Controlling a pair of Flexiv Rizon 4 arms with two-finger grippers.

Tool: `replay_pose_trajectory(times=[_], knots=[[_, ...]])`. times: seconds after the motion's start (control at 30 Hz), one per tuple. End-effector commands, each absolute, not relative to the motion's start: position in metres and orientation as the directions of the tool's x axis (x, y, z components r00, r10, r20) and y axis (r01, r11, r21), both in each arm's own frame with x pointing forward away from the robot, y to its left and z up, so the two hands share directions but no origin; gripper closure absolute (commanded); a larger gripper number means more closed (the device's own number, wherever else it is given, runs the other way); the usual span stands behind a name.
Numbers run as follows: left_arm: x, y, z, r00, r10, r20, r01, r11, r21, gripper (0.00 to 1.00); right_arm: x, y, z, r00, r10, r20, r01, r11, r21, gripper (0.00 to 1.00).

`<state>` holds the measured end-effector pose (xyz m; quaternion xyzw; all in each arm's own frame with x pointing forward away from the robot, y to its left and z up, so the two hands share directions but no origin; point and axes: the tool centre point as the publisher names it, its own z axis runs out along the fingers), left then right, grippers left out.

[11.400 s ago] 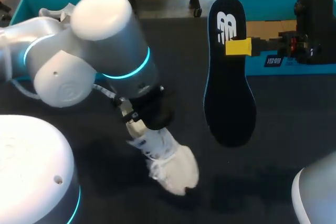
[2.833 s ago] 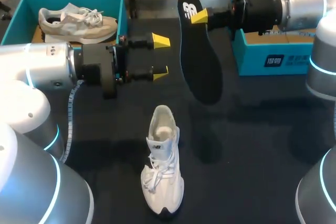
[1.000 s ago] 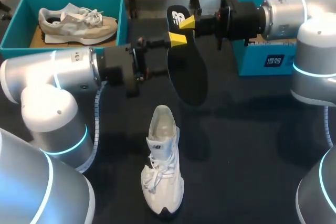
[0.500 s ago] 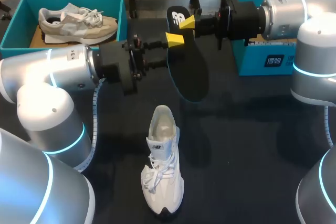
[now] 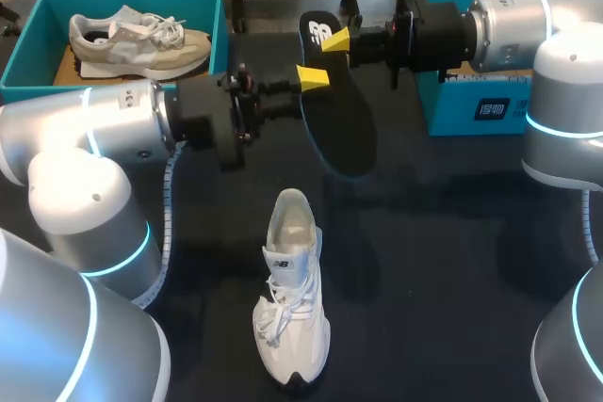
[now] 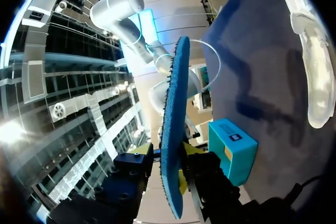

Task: Take the shoe out of the shoebox, open the shoe tongue, remove and reinsert the insole, then place the shoe into the shoebox

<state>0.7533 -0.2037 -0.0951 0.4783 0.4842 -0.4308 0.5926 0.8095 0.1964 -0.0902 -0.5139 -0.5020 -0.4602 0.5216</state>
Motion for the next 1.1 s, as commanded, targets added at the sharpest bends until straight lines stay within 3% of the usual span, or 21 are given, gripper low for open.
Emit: replay_pose_trajectory(times=[0.03,0.17,0.37,0.73,0.8,0.87,1.1], knots=[[0.753,-0.208,-0.093,0.152,-0.012,-0.988,0.974,0.175,0.147,0.67,0.809,0.198,-0.091,0.072,0.036,0.997,0.996,0.046,-0.074,1.00],[0.753,-0.208,-0.092,0.150,0.015,-0.989,0.972,0.180,0.150,0.68,0.809,0.198,-0.091,0.072,0.036,0.997,0.996,0.046,-0.074,1.00],[0.753,-0.207,-0.092,0.156,0.054,-0.986,0.968,0.192,0.163,0.79,0.809,0.198,-0.091,0.072,0.036,0.997,0.996,0.046,-0.074,1.00],[0.754,-0.209,-0.097,0.169,0.100,-0.981,0.964,0.188,0.186,0.81,0.809,0.198,-0.091,0.072,0.036,0.997,0.996,0.046,-0.074,1.00],[0.754,-0.209,-0.099,0.173,0.108,-0.979,0.963,0.189,0.191,0.86,0.809,0.198,-0.091,0.072,0.036,0.997,0.996,0.046,-0.074,1.00],[0.754,-0.208,-0.101,0.173,0.112,-0.979,0.963,0.189,0.192,1.00,0.809,0.198,-0.091,0.072,0.036,0.997,0.996,0.046,-0.074,1.00],[0.756,-0.208,-0.106,0.172,0.122,-0.977,0.963,0.190,0.193,1.00,0.809,0.198,-0.091,0.072,0.036,0.997,0.996,0.046,-0.074,1.00]])
